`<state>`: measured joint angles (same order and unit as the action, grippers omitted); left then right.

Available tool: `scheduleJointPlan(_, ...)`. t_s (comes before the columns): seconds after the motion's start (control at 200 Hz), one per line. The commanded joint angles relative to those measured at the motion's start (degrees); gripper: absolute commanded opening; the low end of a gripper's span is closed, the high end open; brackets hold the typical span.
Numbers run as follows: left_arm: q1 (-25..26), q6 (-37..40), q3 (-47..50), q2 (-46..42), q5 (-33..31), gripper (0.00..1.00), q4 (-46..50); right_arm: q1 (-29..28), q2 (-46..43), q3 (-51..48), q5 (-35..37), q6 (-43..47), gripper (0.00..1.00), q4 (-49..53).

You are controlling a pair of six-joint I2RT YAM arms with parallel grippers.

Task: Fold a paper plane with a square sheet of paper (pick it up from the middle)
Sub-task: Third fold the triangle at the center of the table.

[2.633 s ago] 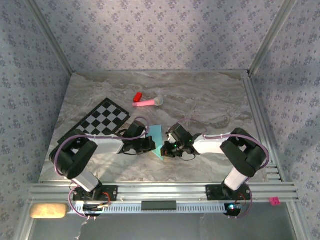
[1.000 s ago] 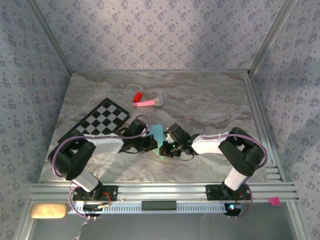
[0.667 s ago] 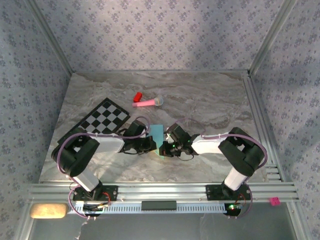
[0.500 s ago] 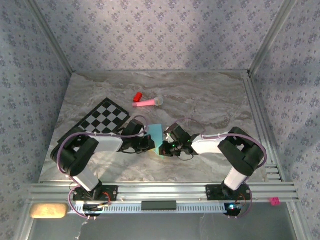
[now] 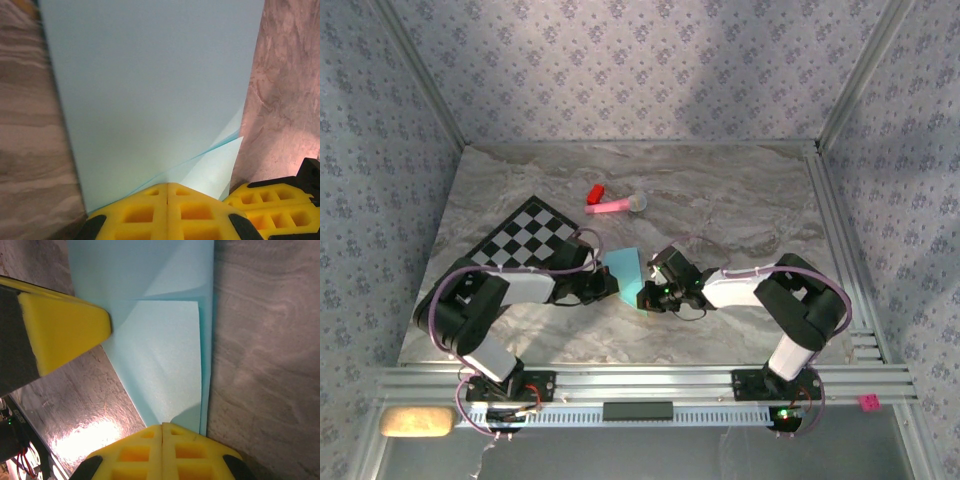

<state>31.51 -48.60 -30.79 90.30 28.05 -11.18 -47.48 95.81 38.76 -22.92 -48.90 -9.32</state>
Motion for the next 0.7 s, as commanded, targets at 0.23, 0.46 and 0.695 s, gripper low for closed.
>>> scheduleJointPlan(0.23, -5.7, 4.6, 3.4, -1.7, -7.1, 0.07, 4.5, 0.1, 2.4, -2.8, 2.0, -0.6, 0.0, 8.7)
scheduleJointPlan(0.46, -6.8, 4.4, 2.7, -5.5, -6.0, 0.09, 6.9, 0.1, 2.3, -2.6, 2.0, -0.7, 0.0, 8.5)
scheduleJointPlan(0.695, -6.5, 4.9, -1.3, -13.0, -6.8, 0.12, 14.3, 0.1, 2.1, -2.2, 1.9, -0.6, 0.0, 8.6)
